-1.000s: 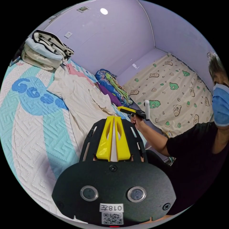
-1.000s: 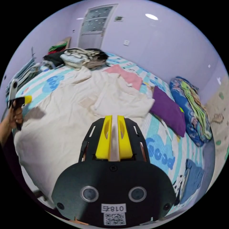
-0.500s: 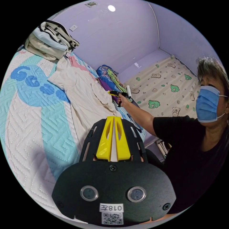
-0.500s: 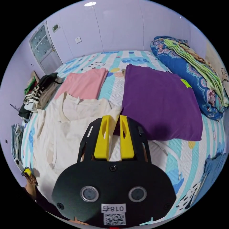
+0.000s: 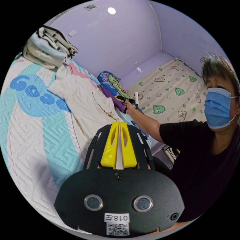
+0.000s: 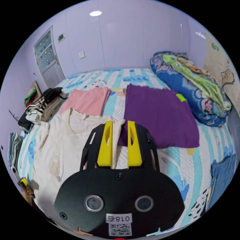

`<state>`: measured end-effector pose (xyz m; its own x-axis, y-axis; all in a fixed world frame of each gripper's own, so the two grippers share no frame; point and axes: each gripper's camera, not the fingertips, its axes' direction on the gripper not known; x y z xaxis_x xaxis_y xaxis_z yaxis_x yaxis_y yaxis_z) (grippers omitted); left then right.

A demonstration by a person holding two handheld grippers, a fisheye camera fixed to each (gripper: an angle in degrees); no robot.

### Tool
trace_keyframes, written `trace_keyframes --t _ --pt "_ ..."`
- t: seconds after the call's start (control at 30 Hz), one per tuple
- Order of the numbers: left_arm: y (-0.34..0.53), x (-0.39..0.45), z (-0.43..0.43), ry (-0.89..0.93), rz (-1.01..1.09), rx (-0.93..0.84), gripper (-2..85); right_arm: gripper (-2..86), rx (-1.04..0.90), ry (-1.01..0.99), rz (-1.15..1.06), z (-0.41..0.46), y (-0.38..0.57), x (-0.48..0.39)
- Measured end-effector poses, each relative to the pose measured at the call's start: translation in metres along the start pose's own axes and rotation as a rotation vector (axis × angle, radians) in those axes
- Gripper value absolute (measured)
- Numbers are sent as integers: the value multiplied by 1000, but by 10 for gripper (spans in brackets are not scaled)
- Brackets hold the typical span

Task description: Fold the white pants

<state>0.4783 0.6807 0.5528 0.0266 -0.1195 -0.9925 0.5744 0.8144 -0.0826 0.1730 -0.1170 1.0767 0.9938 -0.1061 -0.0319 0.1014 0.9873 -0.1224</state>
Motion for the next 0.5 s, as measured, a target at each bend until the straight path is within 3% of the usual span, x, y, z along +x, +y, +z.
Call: trace_keyframes --t 0.1,0.2,0.33,0.5 --pt "-8 32 -26 -22 116 78 -9 90 174 -8 -113 -82 49 -36" --pt "-13 68 -66 -121 183 134 -8 74 281 -146 -208 -157 123 -82" --pt "-6 105 -112 -239 110 154 0 21 93 -438 -306 -200 235 -152" --pt "42 167 -142 -492 -67 -40 39 1 -104 -427 -318 -199 342 -206"
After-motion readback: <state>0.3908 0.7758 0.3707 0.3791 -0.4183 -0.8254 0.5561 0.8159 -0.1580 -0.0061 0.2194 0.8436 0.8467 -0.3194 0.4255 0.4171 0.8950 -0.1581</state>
